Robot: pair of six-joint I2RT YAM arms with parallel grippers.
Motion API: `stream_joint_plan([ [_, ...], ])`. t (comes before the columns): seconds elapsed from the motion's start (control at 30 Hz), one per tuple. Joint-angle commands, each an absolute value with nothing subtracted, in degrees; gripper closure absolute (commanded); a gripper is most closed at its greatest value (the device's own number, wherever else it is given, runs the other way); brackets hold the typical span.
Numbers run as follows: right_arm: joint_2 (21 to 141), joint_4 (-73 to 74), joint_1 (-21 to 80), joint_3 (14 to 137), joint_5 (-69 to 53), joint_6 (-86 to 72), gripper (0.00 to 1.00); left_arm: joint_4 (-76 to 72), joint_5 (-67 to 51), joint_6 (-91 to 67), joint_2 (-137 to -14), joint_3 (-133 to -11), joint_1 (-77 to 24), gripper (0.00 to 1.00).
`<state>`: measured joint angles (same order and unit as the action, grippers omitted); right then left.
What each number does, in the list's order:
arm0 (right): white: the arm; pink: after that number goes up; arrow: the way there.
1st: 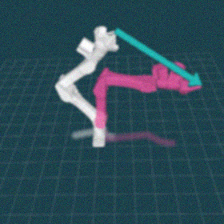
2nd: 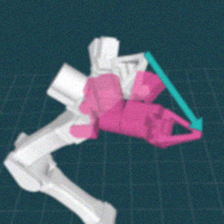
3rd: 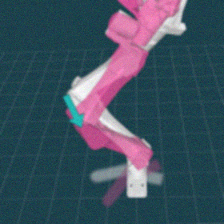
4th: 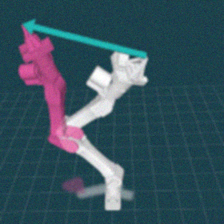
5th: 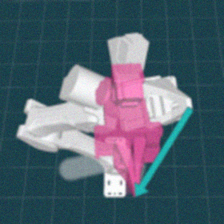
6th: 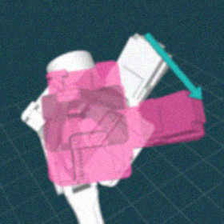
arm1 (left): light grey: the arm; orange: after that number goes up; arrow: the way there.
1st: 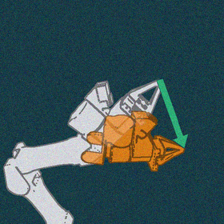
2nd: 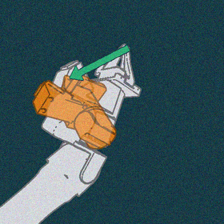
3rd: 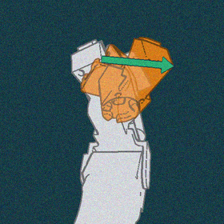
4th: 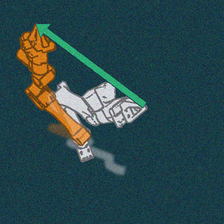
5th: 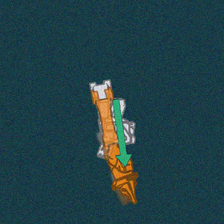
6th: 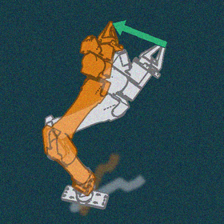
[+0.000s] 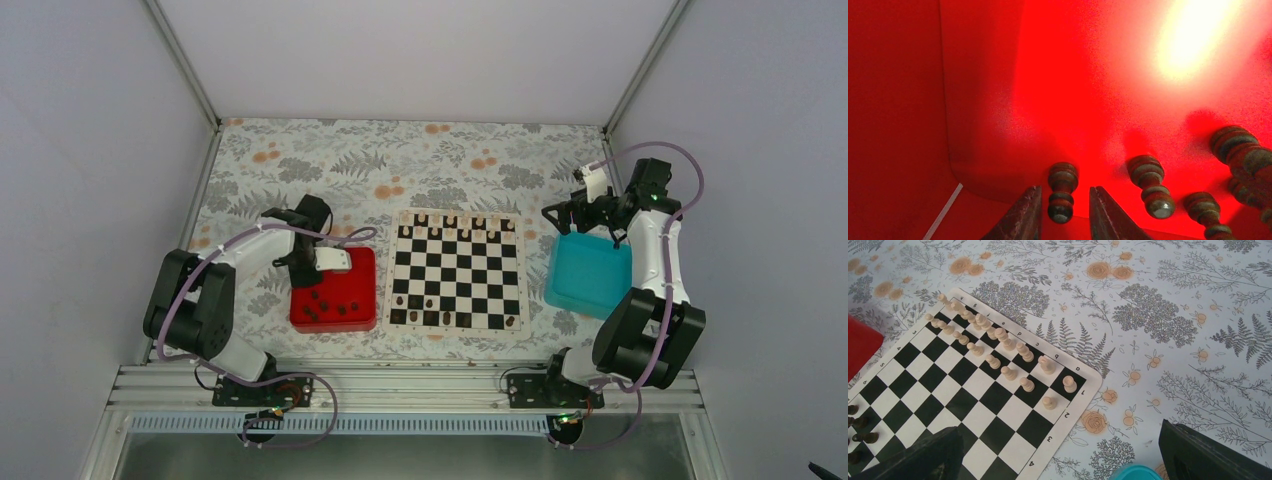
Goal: Set up the chess pieces on the board
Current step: Pick up the chess piece from the storage box.
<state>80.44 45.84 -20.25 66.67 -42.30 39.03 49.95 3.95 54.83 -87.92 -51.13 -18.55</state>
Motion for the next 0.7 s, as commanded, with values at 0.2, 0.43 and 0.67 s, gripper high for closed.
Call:
stream_joint_plan([
  [0.2, 80.34, 45.15, -19.78, 66.10, -42.37, 39.73, 0.00, 48.81, 6.34, 55.49, -88.57, -49.53, -18.91, 0.79],
  [0.43, 80.30, 45.09, -19.84, 65.91, -42.45, 39.89, 0.00, 51.35, 2.48, 55.17, -87.31, -52.20, -19.60, 0.91],
  [0.67, 80.25, 45.04, -19.84, 66.14, -42.45, 39.90, 0.00, 54.98, 1.52, 54.13, -86.00, -55.80, -20.79, 0.95],
])
